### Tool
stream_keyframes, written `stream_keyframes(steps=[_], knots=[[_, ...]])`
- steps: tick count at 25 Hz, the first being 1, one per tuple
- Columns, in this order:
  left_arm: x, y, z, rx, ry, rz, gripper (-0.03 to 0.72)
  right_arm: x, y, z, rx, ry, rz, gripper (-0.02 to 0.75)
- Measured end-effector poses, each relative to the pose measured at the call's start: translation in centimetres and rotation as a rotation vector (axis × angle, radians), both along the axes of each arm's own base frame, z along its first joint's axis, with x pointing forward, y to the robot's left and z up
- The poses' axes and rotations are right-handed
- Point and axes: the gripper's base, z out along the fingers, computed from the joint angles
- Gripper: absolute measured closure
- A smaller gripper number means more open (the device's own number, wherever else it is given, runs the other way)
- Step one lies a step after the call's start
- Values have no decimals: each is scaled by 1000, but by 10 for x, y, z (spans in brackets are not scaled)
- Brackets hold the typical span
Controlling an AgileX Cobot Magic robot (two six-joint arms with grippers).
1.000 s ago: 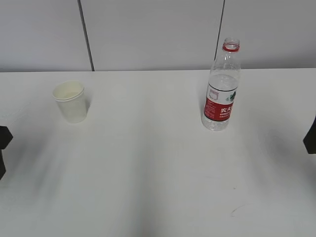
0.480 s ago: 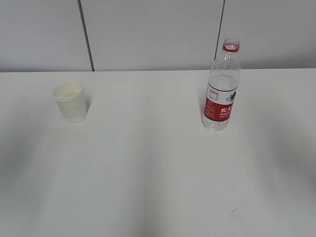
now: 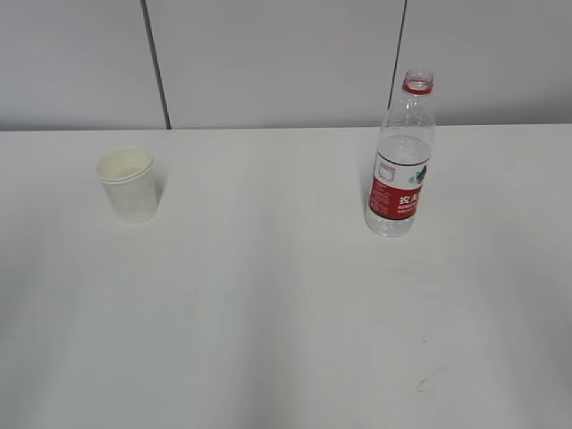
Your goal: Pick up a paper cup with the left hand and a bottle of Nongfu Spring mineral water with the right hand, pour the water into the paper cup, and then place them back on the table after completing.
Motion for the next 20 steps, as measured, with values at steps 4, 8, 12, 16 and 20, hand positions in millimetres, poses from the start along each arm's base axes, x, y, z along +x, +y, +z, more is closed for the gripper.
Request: stream_keyframes(steps=[4, 8, 12, 16, 20], knots=[[-26, 6, -1, -20, -88, 0, 241, -26, -2, -12, -9, -58, 20, 151], [-49, 11, -6, -33, -187, -11, 242, -50, -5, -25, -32, -126, 54, 151], [-69, 16, -16, -28, -269, -38, 242, -69, -6, -35, -51, -221, 82, 150], [-86, 19, -28, -26, -347, -56, 244, -83, -8, -40, -69, -346, 99, 150], [-98, 22, -42, -34, -409, -60, 250, -89, -9, -50, -75, -411, 103, 151]])
